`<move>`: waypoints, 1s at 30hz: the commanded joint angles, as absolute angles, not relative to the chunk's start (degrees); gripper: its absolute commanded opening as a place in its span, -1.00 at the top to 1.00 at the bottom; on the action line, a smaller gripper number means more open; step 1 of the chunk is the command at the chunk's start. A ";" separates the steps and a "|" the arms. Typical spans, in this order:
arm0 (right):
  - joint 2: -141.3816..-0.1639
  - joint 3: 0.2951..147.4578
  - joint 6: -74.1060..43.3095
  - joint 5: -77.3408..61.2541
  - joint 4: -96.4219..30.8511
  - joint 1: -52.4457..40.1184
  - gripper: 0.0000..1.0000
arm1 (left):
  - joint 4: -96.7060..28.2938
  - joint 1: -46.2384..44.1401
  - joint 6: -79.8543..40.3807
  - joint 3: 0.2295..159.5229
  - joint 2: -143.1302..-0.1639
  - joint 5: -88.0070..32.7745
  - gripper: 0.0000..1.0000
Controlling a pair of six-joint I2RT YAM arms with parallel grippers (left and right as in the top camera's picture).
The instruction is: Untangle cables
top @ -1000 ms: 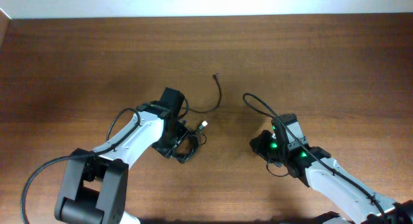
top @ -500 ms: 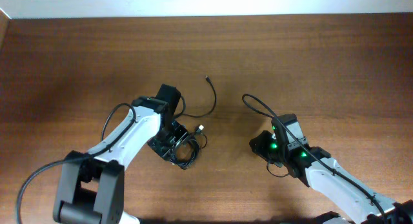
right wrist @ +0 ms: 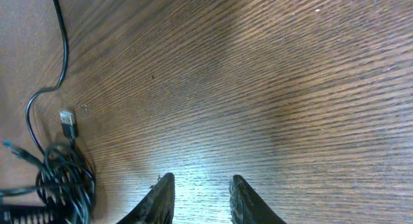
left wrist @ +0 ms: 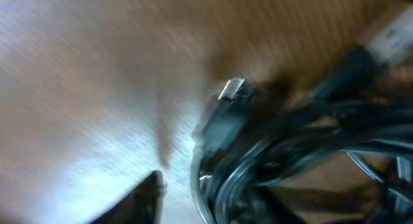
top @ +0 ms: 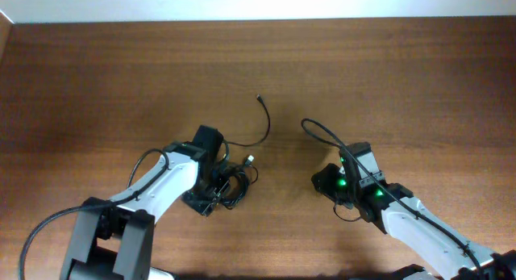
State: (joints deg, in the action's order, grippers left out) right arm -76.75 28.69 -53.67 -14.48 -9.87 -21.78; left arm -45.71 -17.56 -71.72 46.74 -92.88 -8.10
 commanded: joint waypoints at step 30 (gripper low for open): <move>-54.85 29.10 -51.24 -37.01 -11.81 -28.62 0.28 | -21.50 -16.71 -64.12 49.47 -82.65 -23.05 1.00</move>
State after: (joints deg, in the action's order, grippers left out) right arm -59.90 28.75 -51.83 -42.46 -7.90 -28.29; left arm -21.89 -17.06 -68.47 48.58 -84.18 -19.03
